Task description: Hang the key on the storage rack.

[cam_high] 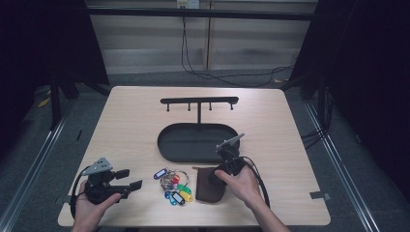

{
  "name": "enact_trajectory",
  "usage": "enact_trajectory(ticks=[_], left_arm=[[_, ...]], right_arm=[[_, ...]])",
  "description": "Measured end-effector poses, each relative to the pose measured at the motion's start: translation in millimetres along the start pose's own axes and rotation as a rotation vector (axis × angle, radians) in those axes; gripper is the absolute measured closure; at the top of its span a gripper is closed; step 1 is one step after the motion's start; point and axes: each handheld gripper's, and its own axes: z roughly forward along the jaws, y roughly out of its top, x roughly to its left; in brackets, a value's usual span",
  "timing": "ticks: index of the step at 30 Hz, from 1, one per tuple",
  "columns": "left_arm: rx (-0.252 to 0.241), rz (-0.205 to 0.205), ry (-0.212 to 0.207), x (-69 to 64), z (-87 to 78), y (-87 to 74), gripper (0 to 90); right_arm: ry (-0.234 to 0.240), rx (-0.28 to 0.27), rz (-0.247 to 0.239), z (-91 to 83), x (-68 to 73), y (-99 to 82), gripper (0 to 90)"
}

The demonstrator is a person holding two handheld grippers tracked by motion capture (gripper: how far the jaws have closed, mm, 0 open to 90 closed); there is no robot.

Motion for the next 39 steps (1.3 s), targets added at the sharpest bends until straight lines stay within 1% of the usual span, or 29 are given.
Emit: enact_trajectory(ticks=[1, 5, 6, 7, 8, 9, 10, 11, 12, 17, 19, 20, 22, 23, 25, 27, 28, 31, 33, 35, 39], left_arm=[[0.001, -0.002, -0.002, 0.0, 0.1, 0.0, 27.8], [-0.001, -0.003, -0.003, 0.2, 0.2, -0.1, 27.8], [0.001, -0.003, -0.004, 0.3, 0.3, -0.1, 27.8], [0.000, -0.003, -0.003, 0.3, 0.2, -0.1, 27.8], [-0.001, -0.002, -0.002, 0.3, 0.1, -0.1, 27.8], [0.000, -0.002, -0.003, 0.2, 0.1, -0.2, 27.8], [0.000, -0.002, -0.003, 0.2, 0.1, -0.2, 27.8], [0.001, -0.002, -0.004, 0.2, 0.2, -0.2, 27.8], [0.002, -0.004, -0.003, 0.0, 0.3, -0.1, 27.8], [0.000, -0.002, -0.003, 0.2, 0.1, -0.2, 27.8], [0.001, -0.002, -0.004, 0.4, 0.0, -0.3, 27.8], [0.002, -0.003, -0.004, 0.4, 0.1, -0.4, 27.8], [0.003, -0.002, -0.005, 0.4, 0.1, -0.4, 27.8], [0.002, -0.003, -0.004, 0.5, 0.1, -0.3, 27.8], [0.003, -0.004, -0.005, 0.4, 0.3, -0.4, 27.8], [0.005, -0.004, -0.004, 0.3, 0.3, -0.4, 27.8], [0.007, -0.003, -0.002, 0.2, 0.4, -0.3, 27.8], [0.007, -0.002, -0.005, 0.1, 0.5, -0.4, 27.8], [0.006, -0.003, -0.005, 0.2, 0.5, -0.5, 27.8], [0.005, -0.006, -0.006, 0.5, 0.4, -0.4, 27.8], [0.007, -0.004, -0.005, 0.3, 0.7, -0.5, 27.8]], right_arm=[[-0.009, 0.001, -0.001, -1.4, -0.6, 1.0, 54.1], [-0.014, 0.009, 0.003, -0.2, -0.2, 2.4, 54.6], [-0.015, 0.012, 0.007, -0.9, -0.2, 2.7, 57.9], [-0.015, 0.012, 0.007, -0.9, -0.2, 2.7, 57.9], [-0.015, 0.006, 0.009, -2.3, -0.2, 2.8, 60.4], [-0.010, -0.011, 0.013, -7.9, -0.9, 3.6, 67.9], [-0.010, -0.011, 0.013, -7.9, -0.9, 3.6, 67.9], [-0.010, -0.009, 0.012, -9.0, -0.9, 3.9, 71.7], [-0.022, -0.010, 0.004, -11.4, -0.3, 4.5, 74.7], [-0.021, 0.000, -0.005, -13.3, 1.2, 5.6, 75.6], [-0.008, -0.015, -0.008, -16.7, 0.8, 5.6, 80.3], [0.003, -0.022, -0.007, -18.3, 0.6, 5.5, 80.8], [0.006, -0.020, -0.007, -19.8, 0.5, 5.3, 81.4], [0.006, -0.021, -0.016, -22.4, 0.5, 4.8, 82.1], [0.013, -0.023, -0.017, -24.3, 0.7, 4.7, 82.7], [0.026, -0.032, -0.027, -28.8, 2.2, 4.8, 83.6], [0.018, -0.037, -0.040, -33.2, 4.9, 5.4, 84.0], [0.012, -0.036, -0.053, -39.0, 8.0, 6.9, 84.7], [0.011, -0.039, -0.058, -40.5, 9.0, 7.1, 84.9], [0.008, -0.034, -0.079, -44.5, 12.7, 7.7, 85.4], [-0.003, -0.030, -0.098, -47.5, 16.8, 7.9, 85.5]])
